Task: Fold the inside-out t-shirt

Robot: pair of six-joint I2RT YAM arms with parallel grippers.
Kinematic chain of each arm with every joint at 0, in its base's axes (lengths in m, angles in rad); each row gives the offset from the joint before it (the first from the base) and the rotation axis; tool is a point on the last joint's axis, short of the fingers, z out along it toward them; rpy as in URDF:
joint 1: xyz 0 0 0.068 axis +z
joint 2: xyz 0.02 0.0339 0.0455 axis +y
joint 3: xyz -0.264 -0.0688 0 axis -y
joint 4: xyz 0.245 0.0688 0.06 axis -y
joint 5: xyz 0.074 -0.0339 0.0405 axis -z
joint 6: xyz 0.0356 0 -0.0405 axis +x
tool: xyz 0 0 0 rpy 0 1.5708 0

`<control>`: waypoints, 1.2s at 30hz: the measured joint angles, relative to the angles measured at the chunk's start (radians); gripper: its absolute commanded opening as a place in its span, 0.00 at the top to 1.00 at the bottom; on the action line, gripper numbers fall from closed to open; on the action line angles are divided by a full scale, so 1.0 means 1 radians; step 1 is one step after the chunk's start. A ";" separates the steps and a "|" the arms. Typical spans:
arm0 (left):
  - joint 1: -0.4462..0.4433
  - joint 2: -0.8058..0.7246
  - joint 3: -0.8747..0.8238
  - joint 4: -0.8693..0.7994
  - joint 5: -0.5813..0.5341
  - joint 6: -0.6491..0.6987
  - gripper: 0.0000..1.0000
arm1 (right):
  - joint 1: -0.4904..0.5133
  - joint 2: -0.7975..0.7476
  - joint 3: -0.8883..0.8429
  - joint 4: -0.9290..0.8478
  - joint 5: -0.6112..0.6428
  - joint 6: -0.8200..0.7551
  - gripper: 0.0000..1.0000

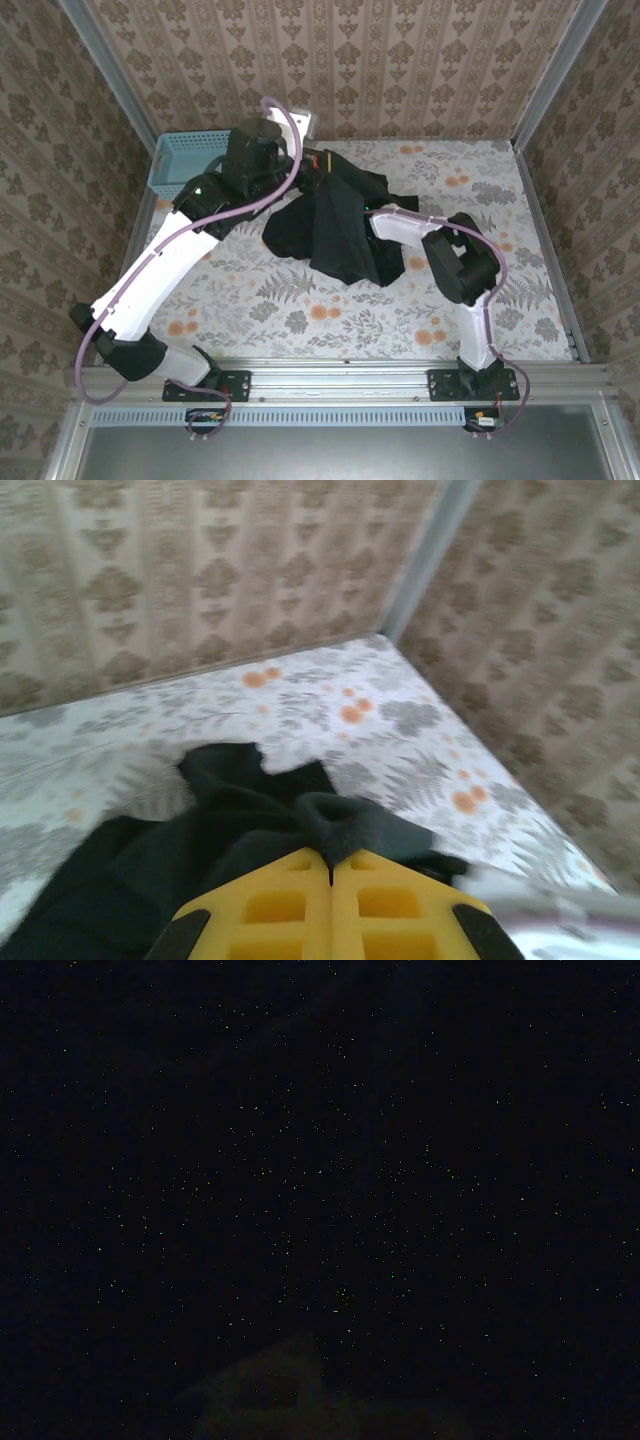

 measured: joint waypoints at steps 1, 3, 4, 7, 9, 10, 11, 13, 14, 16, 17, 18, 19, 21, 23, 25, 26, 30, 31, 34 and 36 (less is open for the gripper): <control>0.033 0.013 0.000 -0.007 -0.003 -0.005 1.00 | 0.005 -0.038 -0.044 0.031 -0.014 -0.004 1.00; 0.101 0.046 -0.007 -0.017 -0.006 -0.016 1.00 | 0.015 -0.112 -0.126 0.092 -0.038 -0.013 1.00; 0.138 0.068 -0.013 -0.024 -0.006 -0.021 1.00 | 0.023 -0.152 -0.170 0.126 -0.053 -0.020 1.00; 0.218 0.142 -0.039 -0.036 -0.007 -0.031 1.00 | 0.049 -0.256 -0.281 0.210 -0.078 -0.043 1.00; 0.255 0.200 -0.052 -0.043 -0.008 -0.036 1.00 | 0.071 -0.317 -0.346 0.260 -0.090 -0.060 1.00; 0.269 0.231 -0.055 -0.047 -0.009 -0.038 1.00 | 0.082 -0.351 -0.381 0.287 -0.096 -0.064 1.00; 0.279 0.262 -0.055 -0.051 -0.016 -0.040 1.00 | 0.092 -0.388 -0.420 0.315 -0.104 -0.071 1.00; 0.290 0.322 -0.055 -0.059 -0.040 -0.040 1.00 | 0.107 -0.455 -0.486 0.359 -0.117 -0.077 1.00; 0.299 0.353 -0.055 -0.067 -0.058 -0.040 1.00 | 0.108 -0.492 -0.520 0.381 -0.118 -0.078 1.00; 0.308 0.402 -0.055 -0.089 -0.081 -0.040 1.00 | 0.107 -0.557 -0.570 0.408 -0.121 -0.082 1.00; 0.314 0.426 -0.055 -0.102 -0.095 -0.040 1.00 | 0.107 -0.592 -0.593 0.421 -0.125 -0.085 1.00; 0.317 0.446 -0.056 -0.111 -0.106 -0.040 1.00 | 0.107 -0.625 -0.612 0.430 -0.130 -0.089 1.00; 0.318 0.458 -0.057 -0.119 -0.117 -0.040 1.00 | 0.107 -0.652 -0.623 0.438 -0.134 -0.093 1.00; 0.316 0.475 -0.058 -0.130 -0.142 -0.040 1.00 | 0.107 -0.706 -0.637 0.448 -0.144 -0.106 1.00; 0.312 0.485 -0.059 -0.145 -0.167 -0.040 1.00 | 0.106 -0.755 -0.645 0.457 -0.157 -0.113 1.00; 0.309 0.495 -0.060 -0.156 -0.195 -0.040 1.00 | 0.103 -0.801 -0.655 0.465 -0.175 -0.121 1.00; 0.307 0.502 -0.063 -0.159 -0.212 -0.039 1.00 | 0.100 -0.825 -0.660 0.467 -0.186 -0.127 1.00; 0.309 0.528 -0.097 -0.167 -0.265 -0.039 1.00 | 0.059 -0.904 -0.679 0.479 -0.249 -0.130 1.00; 0.309 0.536 -0.107 -0.167 -0.267 -0.039 1.00 | 0.046 -0.912 -0.683 0.490 -0.266 -0.130 1.00; 0.306 0.561 -0.127 -0.175 -0.267 -0.035 1.00 | 0.019 -0.919 -0.694 0.505 -0.312 -0.126 1.00; 0.304 0.570 -0.139 -0.178 -0.263 -0.031 1.00 | 0.015 -0.919 -0.703 0.512 -0.333 -0.122 1.00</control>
